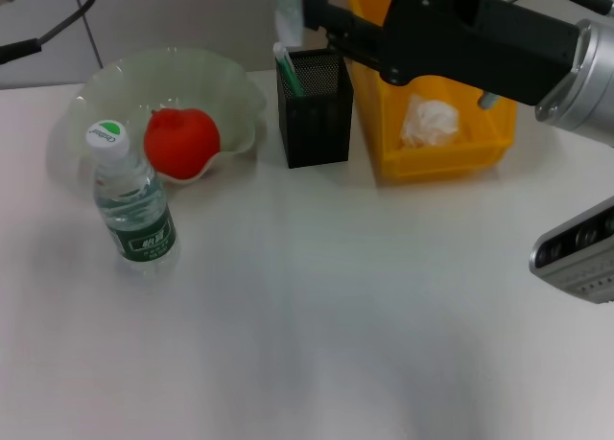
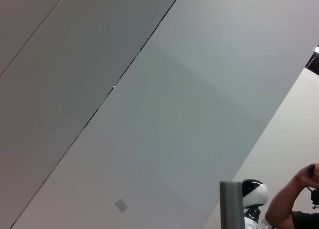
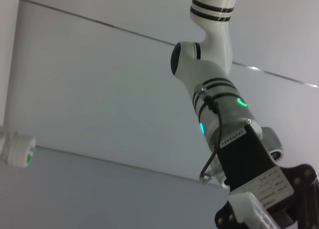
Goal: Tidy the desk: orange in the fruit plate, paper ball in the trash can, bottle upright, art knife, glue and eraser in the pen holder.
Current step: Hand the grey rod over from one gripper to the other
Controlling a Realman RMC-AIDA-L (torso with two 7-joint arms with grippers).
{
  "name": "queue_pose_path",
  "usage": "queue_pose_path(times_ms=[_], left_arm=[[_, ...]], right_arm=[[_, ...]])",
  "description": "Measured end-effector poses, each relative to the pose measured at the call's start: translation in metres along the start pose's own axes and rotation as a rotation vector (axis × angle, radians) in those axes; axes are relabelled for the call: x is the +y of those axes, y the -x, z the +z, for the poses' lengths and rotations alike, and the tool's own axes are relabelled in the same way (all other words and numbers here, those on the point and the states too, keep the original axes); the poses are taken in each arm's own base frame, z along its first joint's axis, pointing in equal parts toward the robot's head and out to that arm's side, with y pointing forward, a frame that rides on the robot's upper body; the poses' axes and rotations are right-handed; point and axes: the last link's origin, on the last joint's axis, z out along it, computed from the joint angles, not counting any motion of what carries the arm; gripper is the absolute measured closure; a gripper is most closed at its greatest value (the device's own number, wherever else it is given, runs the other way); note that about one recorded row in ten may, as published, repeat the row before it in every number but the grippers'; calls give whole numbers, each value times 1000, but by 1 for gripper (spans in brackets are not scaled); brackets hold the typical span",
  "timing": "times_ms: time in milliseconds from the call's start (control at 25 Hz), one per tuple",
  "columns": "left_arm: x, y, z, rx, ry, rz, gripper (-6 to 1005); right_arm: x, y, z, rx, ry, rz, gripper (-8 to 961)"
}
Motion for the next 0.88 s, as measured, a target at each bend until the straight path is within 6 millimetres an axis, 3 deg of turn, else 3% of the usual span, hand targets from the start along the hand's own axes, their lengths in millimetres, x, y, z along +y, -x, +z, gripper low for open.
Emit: queue_pose_path(times_ms=[440, 880], left_arm=[[-5, 0, -4, 16, -16, -21, 859], [-9, 6, 3, 6, -1, -42, 859]], right_arm=[[-11, 5, -6, 10, -48, -12, 543], [-8, 11, 7, 2, -6, -63, 542]])
